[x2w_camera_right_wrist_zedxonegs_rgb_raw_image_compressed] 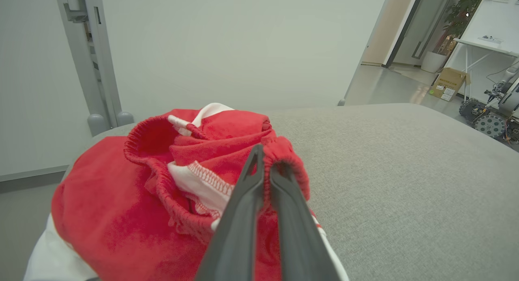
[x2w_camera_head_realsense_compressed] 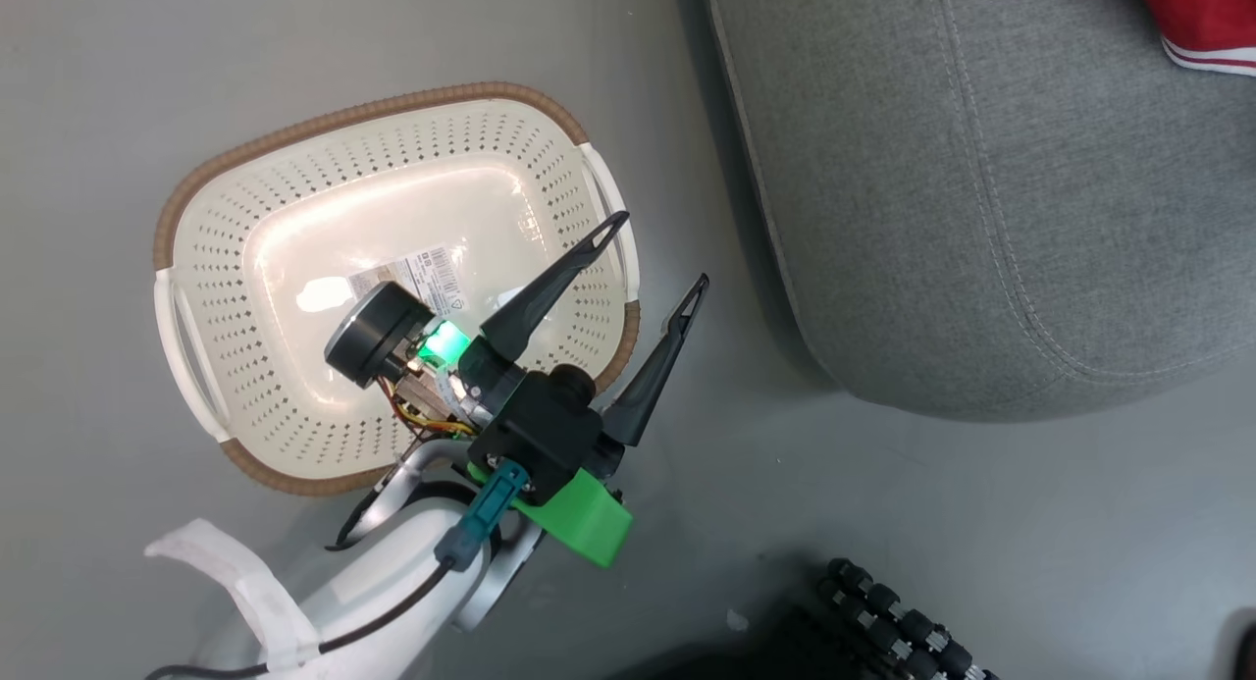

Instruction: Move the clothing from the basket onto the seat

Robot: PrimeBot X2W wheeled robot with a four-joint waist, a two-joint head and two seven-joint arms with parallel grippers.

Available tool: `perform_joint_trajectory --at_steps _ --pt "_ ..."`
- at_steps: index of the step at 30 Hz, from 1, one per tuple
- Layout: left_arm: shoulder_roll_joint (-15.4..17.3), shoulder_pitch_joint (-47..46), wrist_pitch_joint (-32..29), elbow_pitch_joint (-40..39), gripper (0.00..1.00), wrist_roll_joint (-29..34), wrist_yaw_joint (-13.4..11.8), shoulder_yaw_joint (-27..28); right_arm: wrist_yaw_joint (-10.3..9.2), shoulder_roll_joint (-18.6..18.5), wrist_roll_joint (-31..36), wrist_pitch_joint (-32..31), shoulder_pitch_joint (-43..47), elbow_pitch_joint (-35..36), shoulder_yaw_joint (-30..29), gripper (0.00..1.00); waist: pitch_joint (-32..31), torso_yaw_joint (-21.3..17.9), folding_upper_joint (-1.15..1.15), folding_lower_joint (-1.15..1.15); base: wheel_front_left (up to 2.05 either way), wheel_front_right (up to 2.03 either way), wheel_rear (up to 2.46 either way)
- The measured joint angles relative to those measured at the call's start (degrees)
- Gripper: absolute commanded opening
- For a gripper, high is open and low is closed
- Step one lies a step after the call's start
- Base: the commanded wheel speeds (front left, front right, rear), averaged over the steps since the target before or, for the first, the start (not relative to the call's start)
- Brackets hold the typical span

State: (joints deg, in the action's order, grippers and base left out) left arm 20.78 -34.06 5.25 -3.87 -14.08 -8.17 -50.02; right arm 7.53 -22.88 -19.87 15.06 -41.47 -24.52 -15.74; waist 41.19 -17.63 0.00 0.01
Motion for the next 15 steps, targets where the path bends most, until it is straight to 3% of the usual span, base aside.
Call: perform_joint_trajectory --at_steps 1,2,3,8,15 --pt "-0.1 0.3 0.3 0.5 1.00 -0.1 -0.1 0.0 0.00 0.7 0.0 0.0 1.5 0.3 0.0 0.45 -0.4 -0.1 0.00 0.00 0.00 0.00 0.00" --pt "-0.5 0.7 0.7 0.9 1.00 -0.5 -0.4 -0.1 0.00 1.2 -0.1 0.0 3.2 0.7 -0.1 0.55 -0.9 -0.1 0.00 0.00 0.00 0.00 0.00" --pt "-1.0 0.8 1.2 1.5 1.00 -0.7 -0.5 -0.1 0.00 1.9 -0.1 0.0 4.9 1.5 -0.7 1.00 -1.4 -0.1 0.00 0.00 0.00 0.00 0.00" --pt "-4.2 2.1 4.6 4.4 1.00 -3.3 -2.2 1.3 0.00 5.8 2.0 0.0 13.4 6.4 -4.5 1.00 -4.4 0.3 0.00 -0.01 0.00 0.00 0.00" --pt "-7.4 4.6 8.1 11.3 1.00 -6.3 -3.8 3.3 -0.01 9.1 5.9 0.0 22.2 6.4 -0.1 1.00 -10.0 1.7 0.00 -0.01 0.00 0.00 0.00"
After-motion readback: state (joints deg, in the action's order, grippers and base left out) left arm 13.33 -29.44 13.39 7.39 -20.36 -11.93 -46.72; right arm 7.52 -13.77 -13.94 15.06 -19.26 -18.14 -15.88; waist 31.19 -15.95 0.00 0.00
